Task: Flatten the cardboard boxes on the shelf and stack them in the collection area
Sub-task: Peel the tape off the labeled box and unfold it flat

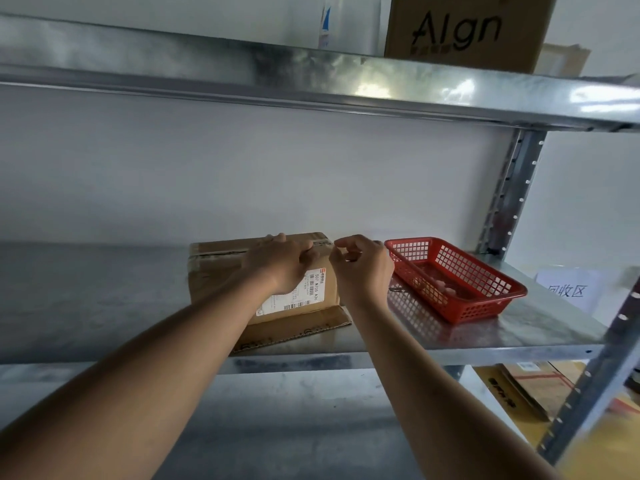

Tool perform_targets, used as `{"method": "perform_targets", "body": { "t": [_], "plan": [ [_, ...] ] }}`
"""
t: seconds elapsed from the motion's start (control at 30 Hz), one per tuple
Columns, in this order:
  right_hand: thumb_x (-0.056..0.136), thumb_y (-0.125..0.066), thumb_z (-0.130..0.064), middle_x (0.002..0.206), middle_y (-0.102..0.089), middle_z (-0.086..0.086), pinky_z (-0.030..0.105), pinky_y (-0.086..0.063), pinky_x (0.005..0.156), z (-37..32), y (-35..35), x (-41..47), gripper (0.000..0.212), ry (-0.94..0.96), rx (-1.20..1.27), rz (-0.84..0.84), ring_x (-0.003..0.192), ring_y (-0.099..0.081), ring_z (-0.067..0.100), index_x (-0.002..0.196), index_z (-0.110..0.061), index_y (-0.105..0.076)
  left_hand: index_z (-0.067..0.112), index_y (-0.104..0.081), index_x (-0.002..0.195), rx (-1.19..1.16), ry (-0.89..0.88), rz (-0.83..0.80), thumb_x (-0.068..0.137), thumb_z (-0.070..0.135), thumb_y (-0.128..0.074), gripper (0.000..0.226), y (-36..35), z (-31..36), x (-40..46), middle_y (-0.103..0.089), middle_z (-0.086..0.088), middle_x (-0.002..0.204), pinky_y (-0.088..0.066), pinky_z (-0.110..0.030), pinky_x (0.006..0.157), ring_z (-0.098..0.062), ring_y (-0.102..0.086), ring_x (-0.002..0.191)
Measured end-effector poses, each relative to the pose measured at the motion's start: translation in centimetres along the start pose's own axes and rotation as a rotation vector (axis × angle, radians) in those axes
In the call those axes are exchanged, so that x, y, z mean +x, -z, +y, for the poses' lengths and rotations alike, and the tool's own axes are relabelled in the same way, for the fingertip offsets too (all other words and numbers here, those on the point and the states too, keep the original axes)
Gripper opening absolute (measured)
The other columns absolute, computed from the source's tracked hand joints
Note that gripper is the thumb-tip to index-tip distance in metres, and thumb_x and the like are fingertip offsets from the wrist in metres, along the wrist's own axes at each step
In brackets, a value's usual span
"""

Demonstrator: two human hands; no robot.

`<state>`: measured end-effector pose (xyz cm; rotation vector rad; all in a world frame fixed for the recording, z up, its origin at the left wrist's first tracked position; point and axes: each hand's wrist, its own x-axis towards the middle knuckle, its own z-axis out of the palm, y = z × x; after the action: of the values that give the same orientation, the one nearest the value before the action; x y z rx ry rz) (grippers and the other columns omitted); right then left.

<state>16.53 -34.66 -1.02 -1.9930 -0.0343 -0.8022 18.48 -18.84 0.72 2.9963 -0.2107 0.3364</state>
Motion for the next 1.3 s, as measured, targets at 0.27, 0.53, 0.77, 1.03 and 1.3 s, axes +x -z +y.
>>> {"method": "perform_targets", "body": {
  "t": [0.27,0.53,0.77,1.03,1.3],
  "plan": [
    [0.09,-0.077,-0.016,0.095,-0.076,-0.005,0.029,-0.059,0.079,4.5,5.9,4.9,0.013,0.015,-0.014,-0.031,0.086,-0.069,0.008,0.101,-0.021,-0.079,0.033,-0.055,0.138,0.078,0.121,-0.054,0.107,0.053,-0.025,0.047,0.7,6.9,2.0,-0.059,-0.01,0.122,-0.041,-0.043,0.085,-0.034,-0.055,0.113],
    [0.086,-0.069,0.001,0.093,-0.074,0.004,0.025,-0.044,0.061,10.9,10.9,9.5,0.018,-0.02,-0.249,-0.069,0.076,-0.059,0.012,0.093,-0.012,-0.08,0.06,-0.032,0.152,0.033,0.247,-0.25,0.099,0.06,-0.03,0.053,2.1,10.2,4.4,-0.026,-0.009,0.16,-0.027,-0.059,0.117,-0.042,-0.019,0.149],
    [0.087,-0.077,-0.004,0.089,-0.067,0.009,0.038,-0.062,0.076,13.4,11.9,11.2,0.011,-0.037,-0.448,-0.223,0.08,-0.066,0.021,0.095,-0.003,-0.07,0.055,-0.045,0.147,-0.203,0.208,-0.214,0.095,0.071,-0.051,0.055,2.5,8.4,3.6,-0.048,-0.002,0.144,-0.049,-0.049,0.105,-0.029,-0.056,0.124],
    [0.092,-0.071,-0.015,0.112,-0.071,0.011,0.043,-0.06,0.088,12.8,10.3,10.5,0.023,0.089,-0.457,-0.335,0.103,-0.067,0.029,0.114,-0.011,-0.073,0.055,-0.044,0.148,-0.149,0.267,-0.246,0.086,0.082,-0.051,0.069,3.9,7.2,0.1,-0.035,0.004,0.161,-0.04,-0.05,0.112,-0.026,-0.04,0.143],
    [0.1,-0.06,-0.022,0.118,-0.075,-0.004,0.026,-0.06,0.078,9.4,8.4,8.1,0.022,0.268,0.008,-0.48,0.092,-0.072,0.012,0.113,-0.021,-0.078,0.035,-0.041,0.157,-0.039,0.424,-0.159,0.106,0.06,-0.032,0.057,2.4,9.5,1.3,-0.023,-0.009,0.153,-0.034,-0.053,0.118,-0.042,-0.043,0.14]
  ]
}}
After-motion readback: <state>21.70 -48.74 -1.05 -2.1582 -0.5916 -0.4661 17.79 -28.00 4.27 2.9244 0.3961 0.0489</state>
